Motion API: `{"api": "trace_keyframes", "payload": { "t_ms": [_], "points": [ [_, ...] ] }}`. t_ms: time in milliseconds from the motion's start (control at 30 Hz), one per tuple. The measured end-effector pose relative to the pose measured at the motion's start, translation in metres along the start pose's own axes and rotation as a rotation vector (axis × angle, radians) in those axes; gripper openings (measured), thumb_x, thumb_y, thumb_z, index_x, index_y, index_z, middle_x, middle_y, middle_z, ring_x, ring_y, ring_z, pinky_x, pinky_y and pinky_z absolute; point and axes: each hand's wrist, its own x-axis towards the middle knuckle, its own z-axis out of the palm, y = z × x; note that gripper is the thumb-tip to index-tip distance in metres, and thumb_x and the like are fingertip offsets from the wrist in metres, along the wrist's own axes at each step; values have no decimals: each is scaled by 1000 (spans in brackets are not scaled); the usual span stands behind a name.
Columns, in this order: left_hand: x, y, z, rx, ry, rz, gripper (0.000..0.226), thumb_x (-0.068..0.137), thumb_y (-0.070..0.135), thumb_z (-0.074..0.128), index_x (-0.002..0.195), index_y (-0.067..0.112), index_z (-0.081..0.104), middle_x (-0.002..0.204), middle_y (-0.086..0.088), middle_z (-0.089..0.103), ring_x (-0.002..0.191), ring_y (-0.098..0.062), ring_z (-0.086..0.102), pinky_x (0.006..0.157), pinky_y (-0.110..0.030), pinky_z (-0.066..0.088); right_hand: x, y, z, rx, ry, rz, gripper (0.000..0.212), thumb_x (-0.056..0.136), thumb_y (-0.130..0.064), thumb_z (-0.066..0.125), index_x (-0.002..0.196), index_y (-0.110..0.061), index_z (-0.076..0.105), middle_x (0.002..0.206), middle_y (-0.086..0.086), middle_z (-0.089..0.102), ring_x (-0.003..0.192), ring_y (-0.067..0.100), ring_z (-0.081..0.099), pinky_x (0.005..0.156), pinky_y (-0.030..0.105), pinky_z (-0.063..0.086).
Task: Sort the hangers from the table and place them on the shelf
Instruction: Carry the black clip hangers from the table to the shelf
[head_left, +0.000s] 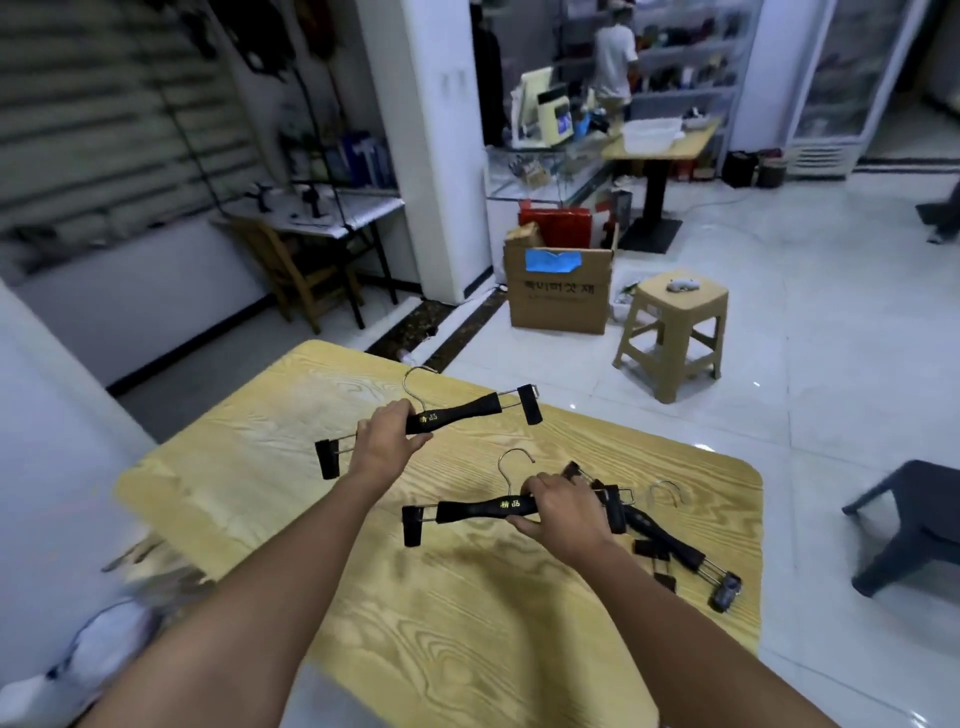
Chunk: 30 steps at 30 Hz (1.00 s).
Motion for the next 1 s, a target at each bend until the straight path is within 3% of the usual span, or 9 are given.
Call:
{"api": "trace_keyframes", "payload": {
  "t_ms": [200, 433, 1000],
  "points": [
    [-41, -56, -57, 88, 65, -117, 27, 87, 31, 64, 107, 14, 58, 107, -5, 60, 106, -25, 54, 88, -37, 34, 6, -68, -15, 82, 32, -158, 46, 89, -58, 46, 109, -20, 60, 107, -3, 62, 102, 18, 57, 88, 32, 38],
    [-140, -121, -117, 144, 142, -254, 24, 88, 31, 62, 105, 15, 58, 105, -4, 62, 103, -25, 54, 86, -38, 35, -35, -161, -31, 137, 65, -341, 43, 86, -58, 50, 99, -18, 60, 99, -4, 63, 96, 18, 58, 84, 31, 36],
    [-390, -222, -219, 185, 304, -691, 24, 87, 31, 60, 106, 16, 56, 107, -5, 62, 107, -26, 55, 90, -38, 35, -126, -335, -60, 218, 132, -807, 43, 86, -57, 53, 103, -17, 61, 101, -2, 66, 97, 19, 61, 84, 31, 39]
  ]
}}
